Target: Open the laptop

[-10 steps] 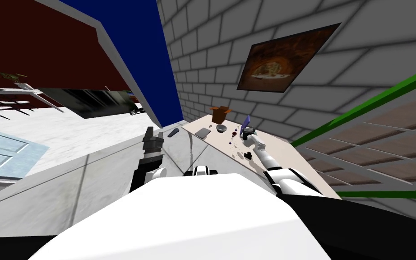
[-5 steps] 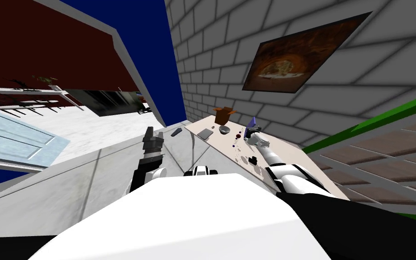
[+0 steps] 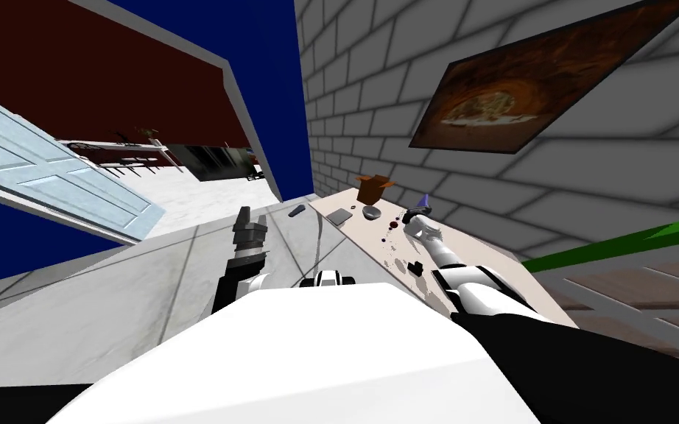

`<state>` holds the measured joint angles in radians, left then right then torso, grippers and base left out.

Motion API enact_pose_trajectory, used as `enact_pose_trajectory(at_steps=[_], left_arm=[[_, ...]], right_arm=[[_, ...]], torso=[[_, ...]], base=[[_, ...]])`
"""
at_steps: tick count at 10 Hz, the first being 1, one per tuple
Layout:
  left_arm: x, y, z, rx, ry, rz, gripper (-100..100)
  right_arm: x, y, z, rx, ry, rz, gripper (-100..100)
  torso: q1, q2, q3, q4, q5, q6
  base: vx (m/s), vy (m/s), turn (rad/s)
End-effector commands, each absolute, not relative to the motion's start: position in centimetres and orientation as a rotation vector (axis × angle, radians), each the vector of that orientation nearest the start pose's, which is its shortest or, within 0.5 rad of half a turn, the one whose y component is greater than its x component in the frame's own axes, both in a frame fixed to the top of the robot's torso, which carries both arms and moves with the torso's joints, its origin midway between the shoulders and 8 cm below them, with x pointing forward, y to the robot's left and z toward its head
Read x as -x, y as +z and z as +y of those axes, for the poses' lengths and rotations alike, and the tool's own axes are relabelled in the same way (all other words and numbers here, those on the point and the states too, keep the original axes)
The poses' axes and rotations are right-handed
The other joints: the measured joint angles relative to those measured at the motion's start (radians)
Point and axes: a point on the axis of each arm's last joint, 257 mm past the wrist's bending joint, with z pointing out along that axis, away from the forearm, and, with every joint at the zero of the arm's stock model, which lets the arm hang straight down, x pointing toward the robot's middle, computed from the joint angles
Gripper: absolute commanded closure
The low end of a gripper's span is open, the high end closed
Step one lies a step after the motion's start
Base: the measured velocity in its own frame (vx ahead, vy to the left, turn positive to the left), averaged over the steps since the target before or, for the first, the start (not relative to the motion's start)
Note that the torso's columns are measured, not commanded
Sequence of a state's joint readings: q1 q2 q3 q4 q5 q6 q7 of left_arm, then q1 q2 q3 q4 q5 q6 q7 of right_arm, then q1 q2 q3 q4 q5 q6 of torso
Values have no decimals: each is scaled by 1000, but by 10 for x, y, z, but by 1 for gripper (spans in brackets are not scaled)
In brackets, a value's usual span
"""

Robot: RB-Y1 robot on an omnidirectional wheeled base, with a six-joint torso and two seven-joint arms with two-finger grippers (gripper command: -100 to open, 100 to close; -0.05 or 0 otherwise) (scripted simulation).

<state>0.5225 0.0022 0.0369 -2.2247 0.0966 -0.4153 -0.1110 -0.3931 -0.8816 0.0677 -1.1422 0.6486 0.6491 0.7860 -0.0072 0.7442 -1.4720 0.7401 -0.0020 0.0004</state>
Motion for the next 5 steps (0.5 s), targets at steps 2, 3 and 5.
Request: enact_pose_trajectory(at_steps=[2,3,5], left_arm=[[-360,-25,311,797,-1177,694,0],[-360,-25,311,797,-1177,694,0],[-360,-25,311,796,-1177,694,0]], right_arm=[[-539,-76,-682,-164,-1240,1712,-100],[-536,-76,-686,-194,-1265,1716,-100],[-528,-75,-692,-253,-1313,1723,-100]], torso=[[7,-10,-6,-3,2,2],[12,-12,-8,-4,3,-1],[9,-5,-3,-2,2,-1]], base=[[-100,-124,155],[-135,-115,367],[-179,-118,360]])
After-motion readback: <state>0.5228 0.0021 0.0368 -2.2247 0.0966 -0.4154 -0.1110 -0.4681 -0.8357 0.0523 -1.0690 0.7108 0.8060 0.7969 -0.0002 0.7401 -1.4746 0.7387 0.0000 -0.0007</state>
